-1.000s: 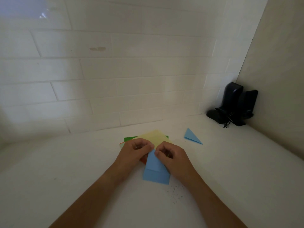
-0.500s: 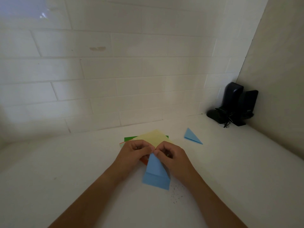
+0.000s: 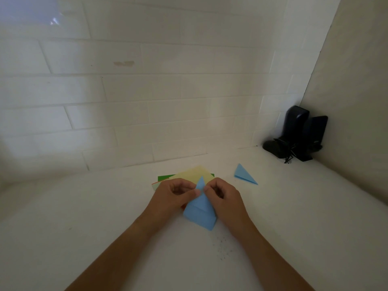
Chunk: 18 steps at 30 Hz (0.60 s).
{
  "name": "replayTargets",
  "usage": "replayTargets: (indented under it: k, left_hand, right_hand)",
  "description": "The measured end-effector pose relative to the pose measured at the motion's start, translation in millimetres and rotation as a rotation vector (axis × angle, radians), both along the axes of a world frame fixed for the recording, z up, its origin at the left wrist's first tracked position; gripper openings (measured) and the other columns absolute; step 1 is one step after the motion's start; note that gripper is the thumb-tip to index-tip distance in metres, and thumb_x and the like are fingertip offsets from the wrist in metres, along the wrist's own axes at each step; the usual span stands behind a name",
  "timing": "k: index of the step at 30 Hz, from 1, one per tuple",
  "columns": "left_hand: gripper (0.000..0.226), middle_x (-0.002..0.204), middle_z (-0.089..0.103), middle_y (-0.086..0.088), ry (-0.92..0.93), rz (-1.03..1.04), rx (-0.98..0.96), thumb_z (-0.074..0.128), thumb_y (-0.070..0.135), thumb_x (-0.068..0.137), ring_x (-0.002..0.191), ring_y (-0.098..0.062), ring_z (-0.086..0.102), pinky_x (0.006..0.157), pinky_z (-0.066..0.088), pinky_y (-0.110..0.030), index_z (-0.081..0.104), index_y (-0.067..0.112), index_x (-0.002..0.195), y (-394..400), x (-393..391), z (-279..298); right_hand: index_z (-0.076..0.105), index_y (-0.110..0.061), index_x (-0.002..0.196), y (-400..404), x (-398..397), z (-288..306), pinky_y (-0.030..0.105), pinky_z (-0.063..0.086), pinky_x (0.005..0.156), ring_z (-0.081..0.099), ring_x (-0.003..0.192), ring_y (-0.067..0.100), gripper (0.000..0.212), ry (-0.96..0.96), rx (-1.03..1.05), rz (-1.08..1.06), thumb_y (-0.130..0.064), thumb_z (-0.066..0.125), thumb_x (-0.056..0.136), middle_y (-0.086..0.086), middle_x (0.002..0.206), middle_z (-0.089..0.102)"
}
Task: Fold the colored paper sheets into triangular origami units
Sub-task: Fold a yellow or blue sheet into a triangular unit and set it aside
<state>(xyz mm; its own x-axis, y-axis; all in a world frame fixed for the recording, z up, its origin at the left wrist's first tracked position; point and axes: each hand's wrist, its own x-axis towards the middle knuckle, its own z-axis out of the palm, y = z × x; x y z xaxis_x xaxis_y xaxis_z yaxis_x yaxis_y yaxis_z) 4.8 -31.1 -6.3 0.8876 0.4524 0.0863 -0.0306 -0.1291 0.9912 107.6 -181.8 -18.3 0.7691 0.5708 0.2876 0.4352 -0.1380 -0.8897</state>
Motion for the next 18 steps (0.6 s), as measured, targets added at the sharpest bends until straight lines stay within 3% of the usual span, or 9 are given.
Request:
replayTargets:
  k: [2, 9, 12, 18]
  left_hand:
    - [0.012, 0.087, 0.079, -0.008, 0.012, 0.024, 0.017, 0.084, 0.015, 0.085, 0.077, -0.014, 0.073, 0.066, 0.055, -0.023, 0.078, 0.011, 0.094, 0.2, 0.0, -0.7]
    - [0.013, 0.089, 0.08, -0.006, -0.03, 0.054, 0.04, 0.083, 0.015, 0.086, 0.086, -0.02, 0.076, 0.072, 0.054, -0.025, 0.081, 0.012, 0.098, 5.1, -0.6, -1.1]
    - [0.013, 0.09, 0.08, -0.009, -0.051, 0.049, 0.013, 0.081, 0.011, 0.087, 0.084, -0.024, 0.076, 0.065, 0.057, -0.025, 0.081, 0.008, 0.099, 2.5, -1.1, 0.9]
    - [0.012, 0.092, 0.079, -0.015, -0.051, 0.03, -0.028, 0.079, 0.01, 0.089, 0.085, -0.039, 0.076, 0.069, 0.064, -0.05, 0.082, 0.006, 0.1, 2.9, -2.3, 1.5]
  right_hand:
    - [0.059, -0.007, 0.081, -0.6, 1.8, -0.7, 0.019, 0.037, 0.057, 0.043, 0.062, 0.005, 0.021, 0.013, 0.018, -0.033, -0.019, 0.063, 0.098, 0.008, 0.072, 0.056]
    - [0.058, -0.011, 0.076, 0.5, 0.2, -1.1, 0.018, 0.036, 0.057, 0.041, 0.059, 0.003, 0.027, -0.003, -0.021, -0.001, -0.023, 0.065, 0.099, -0.01, 0.064, 0.05]
    - [0.058, -0.011, 0.076, 0.3, 1.0, -1.7, 0.019, 0.036, 0.057, 0.042, 0.059, 0.004, 0.028, 0.0, -0.021, -0.013, -0.026, 0.066, 0.099, -0.007, 0.065, 0.052]
    - [0.059, -0.009, 0.076, 0.2, 1.3, -1.9, 0.018, 0.036, 0.056, 0.044, 0.059, 0.003, 0.028, 0.001, -0.001, -0.018, -0.025, 0.067, 0.098, -0.002, 0.065, 0.054]
